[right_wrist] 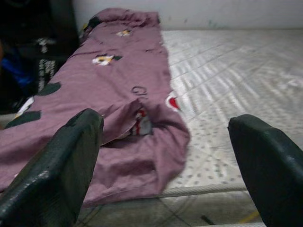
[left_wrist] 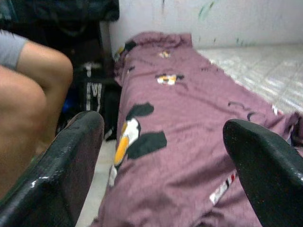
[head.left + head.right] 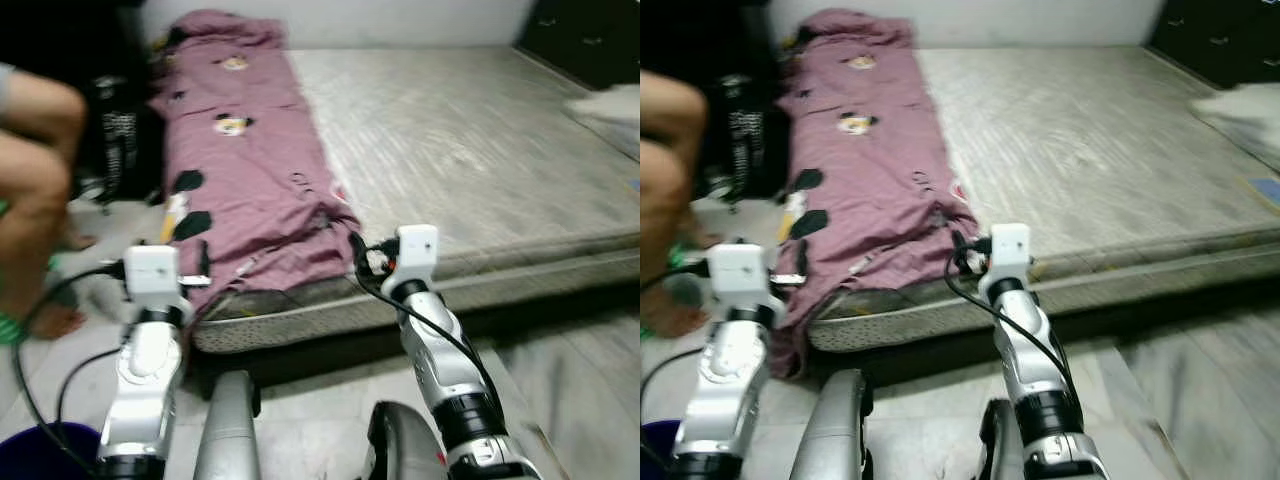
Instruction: Clean up the room
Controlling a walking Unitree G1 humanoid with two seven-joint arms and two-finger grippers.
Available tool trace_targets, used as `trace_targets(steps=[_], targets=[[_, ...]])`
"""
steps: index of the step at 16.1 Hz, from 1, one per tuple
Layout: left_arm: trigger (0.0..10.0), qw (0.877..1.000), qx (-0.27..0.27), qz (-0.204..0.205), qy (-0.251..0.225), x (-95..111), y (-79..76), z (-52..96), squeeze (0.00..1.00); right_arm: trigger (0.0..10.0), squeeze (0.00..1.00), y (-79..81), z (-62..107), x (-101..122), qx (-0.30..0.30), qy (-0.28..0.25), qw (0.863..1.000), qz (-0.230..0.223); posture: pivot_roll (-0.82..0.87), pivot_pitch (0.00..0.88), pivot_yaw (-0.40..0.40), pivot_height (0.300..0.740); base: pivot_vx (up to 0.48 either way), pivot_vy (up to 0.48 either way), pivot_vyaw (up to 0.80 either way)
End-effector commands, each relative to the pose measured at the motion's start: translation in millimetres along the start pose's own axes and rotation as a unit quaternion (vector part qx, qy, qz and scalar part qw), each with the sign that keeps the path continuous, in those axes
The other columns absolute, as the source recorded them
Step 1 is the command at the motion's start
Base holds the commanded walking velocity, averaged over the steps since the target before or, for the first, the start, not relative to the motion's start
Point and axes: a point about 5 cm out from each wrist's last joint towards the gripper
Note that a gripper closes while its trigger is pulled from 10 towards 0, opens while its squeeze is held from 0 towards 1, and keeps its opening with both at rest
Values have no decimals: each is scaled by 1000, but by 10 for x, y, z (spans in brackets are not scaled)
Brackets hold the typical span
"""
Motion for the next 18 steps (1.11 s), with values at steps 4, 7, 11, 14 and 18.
trace_targets(steps=[4,7,11,14,18], targets=[[10000,1000,-7,0,-5,58,-54,-25,0,10000,0,-30,-23,69,5,-9,1000,4,72,0,-44,580,0,0,0],[10000,1000,-5,3,-1,56,-52,-31,0,10000,0,-31,-23,77,5,-8,1000,4,72,0,-49,540,0,0,0],[10000,1000,-1,2,-5,80,-51,-41,0,10000,0,-18,-42,81,10,-4,1000,6,70,0,-52,520,0,0,0],[10000,1000,-1,5,-5,86,-46,-51,0,10000,0,-7,-49,89,13,-4,1000,11,66,0,-51,520,0,0,0],[10000,1000,-14,10,-10,104,-70,-55,0,10000,0,3,-52,86,14,-2,1000,12,65,0,-48,520,85,0,670]])
Point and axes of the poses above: a point about 5 cm out from each wrist's last joint towards the gripper, its own z axis pointing back from the gripper into the wrist, its own x axis along the axis of the wrist's last joint, y = z × x, and after that the axes turned 3 degrees about -z, right-handed
